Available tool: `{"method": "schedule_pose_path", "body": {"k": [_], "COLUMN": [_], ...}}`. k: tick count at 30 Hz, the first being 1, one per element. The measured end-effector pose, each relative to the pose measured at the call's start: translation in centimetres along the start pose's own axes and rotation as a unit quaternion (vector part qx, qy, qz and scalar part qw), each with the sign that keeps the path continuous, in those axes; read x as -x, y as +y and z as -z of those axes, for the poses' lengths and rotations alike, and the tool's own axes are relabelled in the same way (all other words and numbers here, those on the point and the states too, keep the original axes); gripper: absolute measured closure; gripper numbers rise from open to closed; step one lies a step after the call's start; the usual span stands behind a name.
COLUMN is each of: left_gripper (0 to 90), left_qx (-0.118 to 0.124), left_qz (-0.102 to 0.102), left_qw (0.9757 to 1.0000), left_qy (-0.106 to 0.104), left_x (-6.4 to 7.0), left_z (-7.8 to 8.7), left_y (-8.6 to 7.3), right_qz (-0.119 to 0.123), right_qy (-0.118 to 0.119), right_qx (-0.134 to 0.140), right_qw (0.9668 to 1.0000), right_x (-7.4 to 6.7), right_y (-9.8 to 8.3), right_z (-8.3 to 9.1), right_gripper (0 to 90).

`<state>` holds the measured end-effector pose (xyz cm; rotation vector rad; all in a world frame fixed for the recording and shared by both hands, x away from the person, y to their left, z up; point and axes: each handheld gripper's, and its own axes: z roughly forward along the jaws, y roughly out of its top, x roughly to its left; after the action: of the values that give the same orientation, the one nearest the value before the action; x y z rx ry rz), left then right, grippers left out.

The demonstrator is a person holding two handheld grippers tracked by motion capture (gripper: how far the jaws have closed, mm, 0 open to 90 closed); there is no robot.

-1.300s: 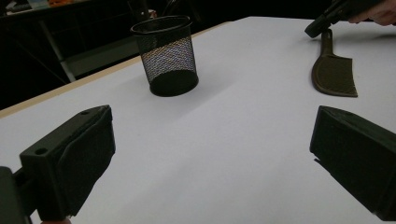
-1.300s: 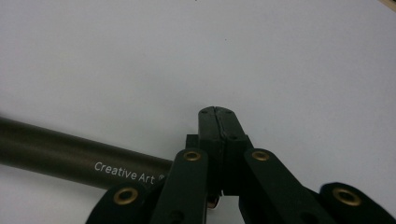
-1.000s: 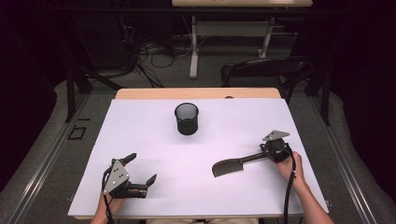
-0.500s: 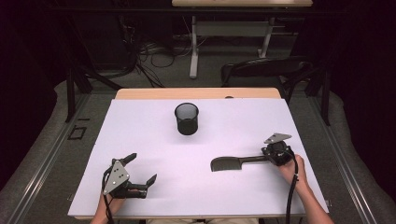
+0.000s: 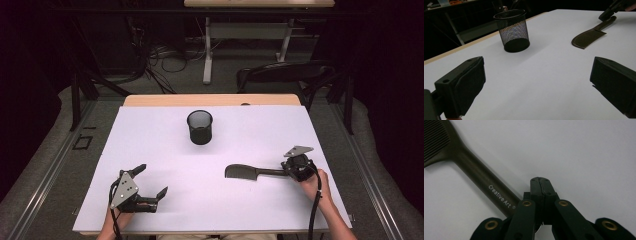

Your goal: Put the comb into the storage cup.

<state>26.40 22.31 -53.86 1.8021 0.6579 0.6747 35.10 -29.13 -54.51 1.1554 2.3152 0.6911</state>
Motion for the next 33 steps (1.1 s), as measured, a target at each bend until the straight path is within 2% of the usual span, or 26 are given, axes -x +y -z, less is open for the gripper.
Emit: {"method": "schedule_pose_path", "body": {"k": [13, 20, 27, 33], "left_gripper": [0.0, 0.0, 0.0, 0.0], "left_qx": [-0.001, -0.003, -0.002, -0.002], "left_qz": [0.001, 0.001, 0.000, -0.001], "left_qw": [1.0000, 1.0000, 1.0000, 1.0000], "left_qy": [-0.001, -0.004, -0.003, -0.003], "left_x": [-0.1, 0.0, -0.1, -0.1], "left_z": [-0.1, -0.2, -0.2, -0.2], "left_y": [0.0, 0.0, 0.0, 0.0], "right_qz": [0.000, -0.010, -0.008, -0.001], "right_qy": [0.006, 0.009, 0.012, 0.015], "right_qx": [-0.013, -0.020, -0.023, -0.036], "right_qw": [0.9999, 0.9997, 0.9996, 0.9992], "right_x": [-0.8, -0.7, -1.0, -1.4], "right_y": [-0.1, -0.7, -0.9, -0.7], "right_z": [0.4, 0.9, 1.2, 1.2], "right_gripper": [90.0, 90.0, 90.0, 90.0]}}
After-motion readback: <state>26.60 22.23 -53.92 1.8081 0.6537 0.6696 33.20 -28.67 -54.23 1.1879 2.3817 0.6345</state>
